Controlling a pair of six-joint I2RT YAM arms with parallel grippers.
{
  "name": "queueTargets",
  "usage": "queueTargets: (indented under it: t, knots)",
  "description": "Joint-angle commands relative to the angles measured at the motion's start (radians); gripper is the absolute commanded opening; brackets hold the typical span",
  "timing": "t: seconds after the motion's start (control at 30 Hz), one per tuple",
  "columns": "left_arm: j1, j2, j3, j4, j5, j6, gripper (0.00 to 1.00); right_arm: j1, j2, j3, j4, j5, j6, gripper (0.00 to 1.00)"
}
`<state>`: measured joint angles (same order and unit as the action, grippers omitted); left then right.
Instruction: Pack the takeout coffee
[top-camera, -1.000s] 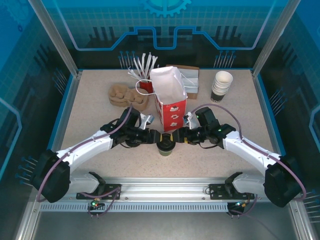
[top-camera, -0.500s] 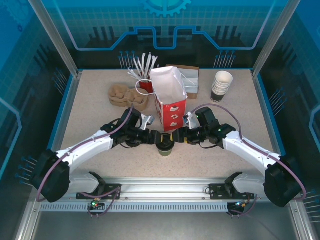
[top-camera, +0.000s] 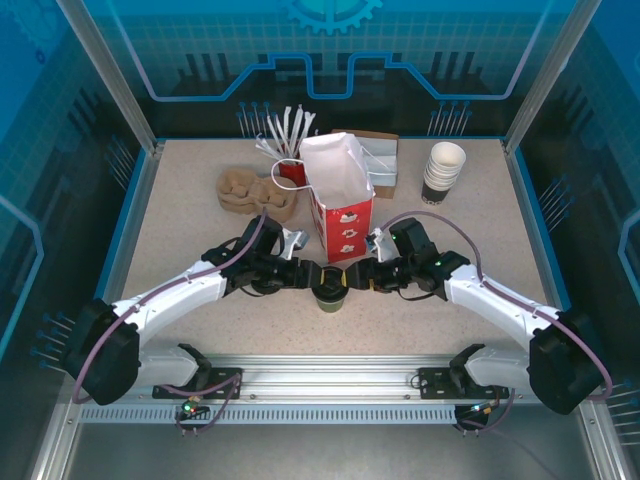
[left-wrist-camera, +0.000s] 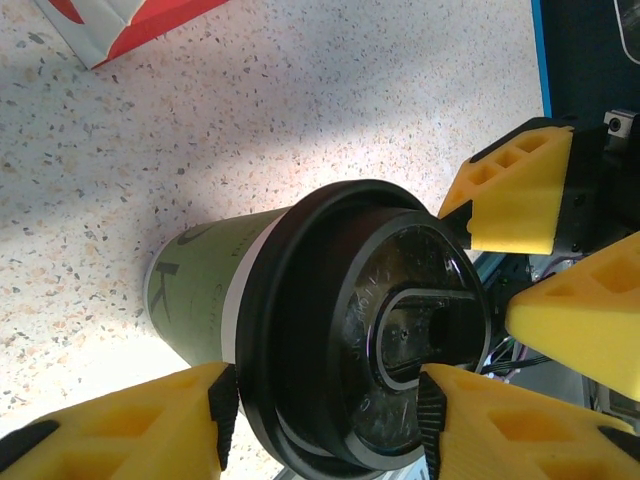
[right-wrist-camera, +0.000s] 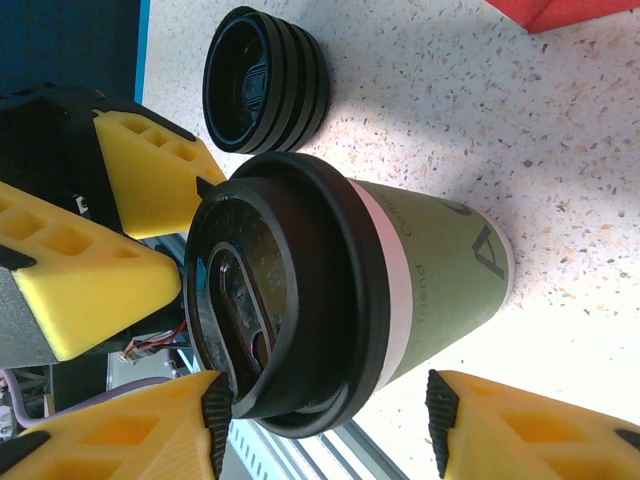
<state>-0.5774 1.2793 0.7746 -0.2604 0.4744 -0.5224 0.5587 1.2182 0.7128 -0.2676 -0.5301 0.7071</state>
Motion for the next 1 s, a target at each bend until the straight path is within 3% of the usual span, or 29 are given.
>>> queueTargets:
  t: [0.0,0.27,0.97]
  knots:
    - [-0.004,0.002,-0.009,0.019,0.001,-0.001,0.49,0.016,0.014,-0.018,0.023,0.005,0.002,0.55]
    - [-0.004,0.013,-0.038,0.026,-0.013,-0.003,0.41,0.016,0.027,-0.039,0.031,0.01,0.003,0.52]
    - [0.0,0.067,-0.08,0.048,-0.035,-0.025,0.38,0.017,0.054,0.006,-0.056,0.038,-0.036,0.51]
